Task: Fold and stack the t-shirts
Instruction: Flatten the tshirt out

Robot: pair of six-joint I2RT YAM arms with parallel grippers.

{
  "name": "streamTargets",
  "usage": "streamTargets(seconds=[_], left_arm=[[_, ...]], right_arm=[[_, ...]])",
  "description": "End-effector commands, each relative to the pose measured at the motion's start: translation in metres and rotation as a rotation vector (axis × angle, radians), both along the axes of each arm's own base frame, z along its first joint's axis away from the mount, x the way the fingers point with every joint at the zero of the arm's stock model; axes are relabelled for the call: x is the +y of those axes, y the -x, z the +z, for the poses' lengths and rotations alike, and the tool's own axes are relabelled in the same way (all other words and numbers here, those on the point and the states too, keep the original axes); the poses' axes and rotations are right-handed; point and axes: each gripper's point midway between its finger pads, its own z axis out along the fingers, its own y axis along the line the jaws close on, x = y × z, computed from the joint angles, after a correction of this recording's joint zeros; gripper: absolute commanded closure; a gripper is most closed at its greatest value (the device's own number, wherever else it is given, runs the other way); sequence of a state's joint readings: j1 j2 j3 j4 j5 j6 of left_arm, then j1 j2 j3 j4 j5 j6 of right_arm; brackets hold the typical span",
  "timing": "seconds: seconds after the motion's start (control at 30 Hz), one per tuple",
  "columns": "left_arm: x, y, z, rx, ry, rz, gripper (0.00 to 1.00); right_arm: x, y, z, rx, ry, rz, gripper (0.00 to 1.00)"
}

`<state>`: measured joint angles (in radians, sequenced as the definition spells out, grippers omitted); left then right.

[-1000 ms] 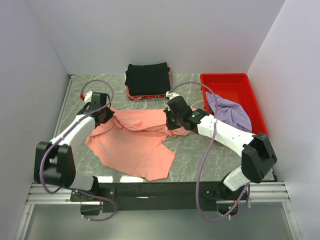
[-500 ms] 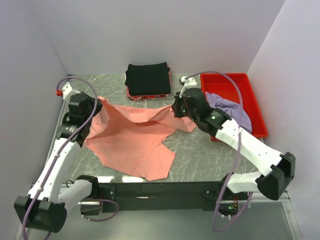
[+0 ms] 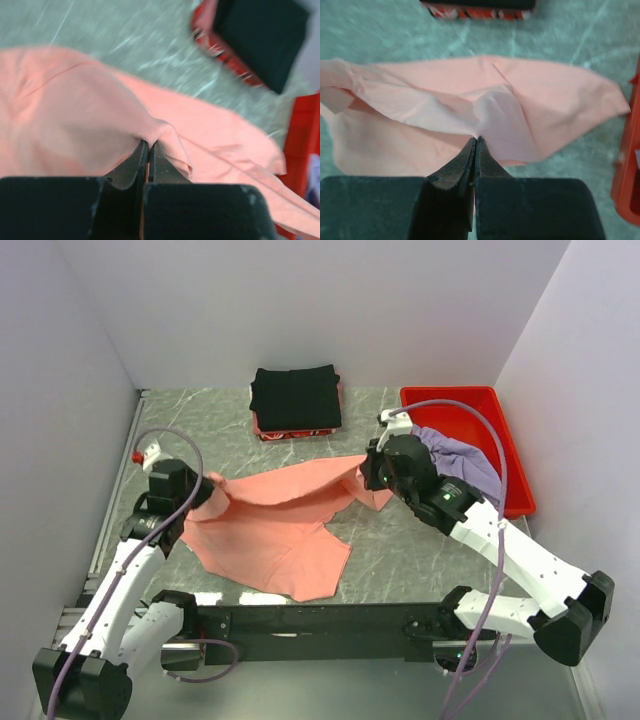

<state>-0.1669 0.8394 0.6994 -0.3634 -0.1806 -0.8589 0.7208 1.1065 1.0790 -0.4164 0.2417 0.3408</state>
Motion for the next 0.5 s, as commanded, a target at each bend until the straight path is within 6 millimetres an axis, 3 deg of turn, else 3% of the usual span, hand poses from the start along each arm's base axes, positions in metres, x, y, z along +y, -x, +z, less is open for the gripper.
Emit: streamTargets(seconds=[0.0,0.1,0.13,0.3,0.33,0.37,0.4,0.47], left_arm=[[0.002,0.011,-0.001,-0.002,0.040,0.026,0.99],[0.015,0.012,0.015,-0.049,0.035,0.101,0.99],[0.019,0.012,0.030,-0.088,0.042,0.126,0.99],[0.034,0.006,0.094,-0.263,0.025,0.199,0.99],[0.038,0.006,0.122,-0.326,0.013,0.209,0.99],[0.040,0.007,0.138,-0.360,0.010,0.218,0.99],[0.044,0.010,0.169,-0.426,0.000,0.222,0.99],[0.047,0.014,0.205,-0.510,-0.010,0.227,0.99]], right_arm=[[-0.014,-0.004,-0.013,0.018,0.051,-0.064,1.00],[-0.013,-0.007,-0.002,-0.007,0.040,-0.072,1.00],[-0.015,-0.009,0.008,-0.032,0.027,-0.082,1.00],[-0.015,-0.013,0.090,-0.205,-0.102,-0.092,1.00],[-0.017,-0.011,0.107,-0.242,-0.129,-0.091,1.00],[-0.019,-0.009,0.129,-0.282,-0.158,-0.091,1.00],[-0.022,-0.008,0.142,-0.313,-0.169,-0.091,1.00],[-0.032,0.001,0.180,-0.390,-0.215,-0.097,1.00]])
